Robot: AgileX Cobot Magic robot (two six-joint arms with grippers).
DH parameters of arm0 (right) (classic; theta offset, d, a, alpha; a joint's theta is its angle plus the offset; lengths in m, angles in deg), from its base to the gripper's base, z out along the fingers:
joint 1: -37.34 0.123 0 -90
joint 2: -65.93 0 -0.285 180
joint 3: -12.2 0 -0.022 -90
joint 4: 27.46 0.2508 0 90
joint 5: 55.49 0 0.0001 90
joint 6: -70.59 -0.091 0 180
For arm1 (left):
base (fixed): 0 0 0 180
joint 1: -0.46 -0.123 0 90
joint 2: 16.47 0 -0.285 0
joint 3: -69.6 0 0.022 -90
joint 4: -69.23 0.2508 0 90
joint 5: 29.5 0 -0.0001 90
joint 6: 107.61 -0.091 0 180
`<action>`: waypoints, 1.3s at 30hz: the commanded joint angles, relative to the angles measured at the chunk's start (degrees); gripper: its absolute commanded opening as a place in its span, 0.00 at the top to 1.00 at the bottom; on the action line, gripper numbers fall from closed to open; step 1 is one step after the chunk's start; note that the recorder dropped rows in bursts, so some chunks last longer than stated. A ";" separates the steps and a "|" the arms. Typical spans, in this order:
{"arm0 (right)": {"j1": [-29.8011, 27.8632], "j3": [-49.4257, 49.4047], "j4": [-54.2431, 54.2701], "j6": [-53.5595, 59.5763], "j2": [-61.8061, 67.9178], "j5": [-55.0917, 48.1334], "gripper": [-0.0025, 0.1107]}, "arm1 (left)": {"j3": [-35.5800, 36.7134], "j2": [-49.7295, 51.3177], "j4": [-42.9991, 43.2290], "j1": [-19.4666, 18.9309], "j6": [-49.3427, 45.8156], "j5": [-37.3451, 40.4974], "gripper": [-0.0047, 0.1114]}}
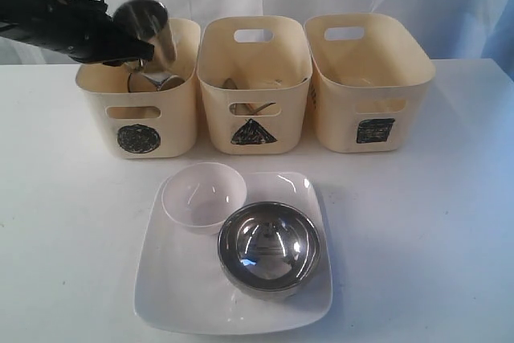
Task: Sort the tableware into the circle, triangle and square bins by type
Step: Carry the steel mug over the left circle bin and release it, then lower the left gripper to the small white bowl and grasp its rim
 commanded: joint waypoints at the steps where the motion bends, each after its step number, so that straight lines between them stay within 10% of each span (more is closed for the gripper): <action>1: -0.37 -0.31 -0.65 -0.13 -0.32 0.35 0.98 | -1.01 -0.04 -0.44 0.17 0.41 0.67 0.52; 15: -0.37 -0.31 -0.65 -0.13 -0.32 0.35 0.98 | -4.64 -2.77 -5.93 0.17 -1.13 31.94 0.73; 23: -0.37 -0.31 -0.65 -0.13 -0.32 0.35 0.98 | -4.64 -3.33 -7.47 0.27 0.42 46.34 0.52; 39: -0.37 -0.31 -0.65 -0.13 -0.32 0.35 0.98 | 4.12 -0.12 -11.47 2.94 0.08 34.41 0.51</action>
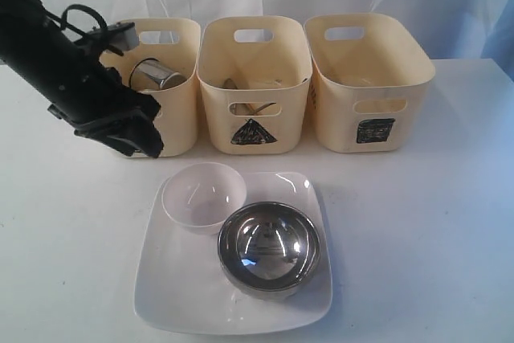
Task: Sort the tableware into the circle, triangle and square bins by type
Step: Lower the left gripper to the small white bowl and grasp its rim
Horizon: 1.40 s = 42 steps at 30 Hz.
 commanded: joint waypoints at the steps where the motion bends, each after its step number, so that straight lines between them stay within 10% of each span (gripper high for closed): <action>1: -0.37 -0.31 -0.65 -0.13 -0.32 0.35 0.98 | 2.48 1.89 -2.27 1.70 -0.04 -5.40 0.51; 27: -0.37 -0.31 -0.65 -0.95 -0.32 0.35 0.98 | 2.56 12.33 -6.08 3.82 -0.01 -10.41 0.51; 34: -0.37 -0.31 -0.65 -0.95 -0.32 0.35 0.98 | 2.56 12.46 -6.34 3.82 -0.01 -9.39 0.96; 42: -0.37 -0.31 -0.65 -0.95 -0.32 0.35 0.98 | 2.56 12.24 -6.34 3.82 -0.01 -7.41 0.96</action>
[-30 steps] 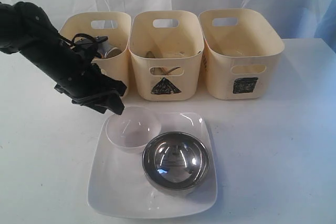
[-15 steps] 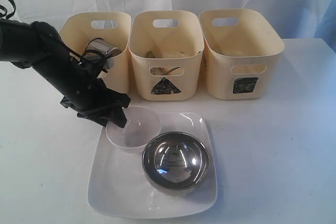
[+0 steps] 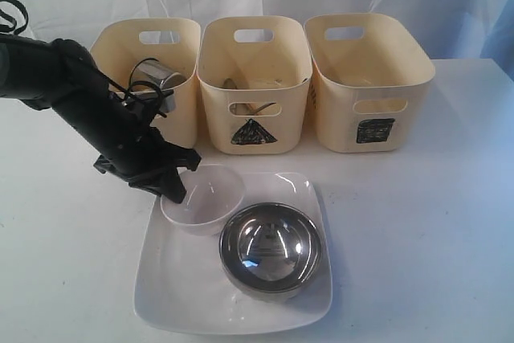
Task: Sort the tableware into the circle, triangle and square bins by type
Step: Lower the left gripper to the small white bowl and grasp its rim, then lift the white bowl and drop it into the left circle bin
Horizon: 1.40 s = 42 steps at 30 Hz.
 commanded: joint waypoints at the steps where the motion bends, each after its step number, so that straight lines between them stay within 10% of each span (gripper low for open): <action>1: -0.37 -0.31 -0.65 -0.17 -0.32 0.35 0.98 | 0.32 -0.49 -0.86 0.35 0.02 3.01 0.96; 19: -0.37 -0.31 -0.65 -0.17 -0.32 0.35 0.98 | 0.32 -13.66 -0.86 0.35 -1.43 1.22 0.96; 33: -0.37 -0.31 -0.65 -0.17 -0.32 0.35 0.98 | 0.01 -20.81 0.91 -2.72 -2.49 -31.61 0.96; 42: -0.37 -0.31 -0.65 -0.17 -0.32 0.35 0.98 | 0.01 -16.12 0.45 -9.39 -1.04 -36.13 0.96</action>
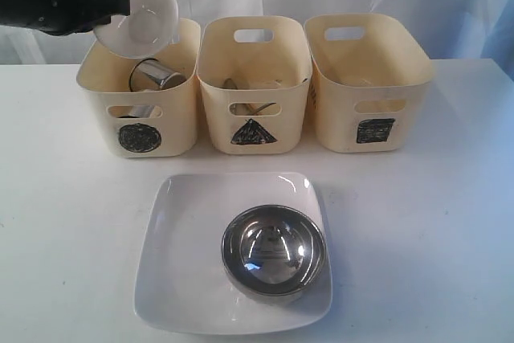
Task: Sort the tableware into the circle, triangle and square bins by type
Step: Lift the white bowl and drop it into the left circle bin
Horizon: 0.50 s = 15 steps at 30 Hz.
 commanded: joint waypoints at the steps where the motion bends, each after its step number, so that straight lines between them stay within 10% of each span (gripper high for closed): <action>1: -0.37 -0.31 -0.65 -0.17 -0.32 0.35 0.98 | -0.02 2.28 -0.98 -2.07 0.90 -2.22 0.96; 8: -0.37 -0.31 -0.65 -0.17 -0.32 0.35 0.98 | -1.06 6.15 -0.46 -2.40 0.57 -1.58 0.94; 15: -0.37 -0.31 -0.65 -0.17 -0.32 0.35 0.98 | -2.17 6.86 0.57 -2.40 0.85 -1.96 0.56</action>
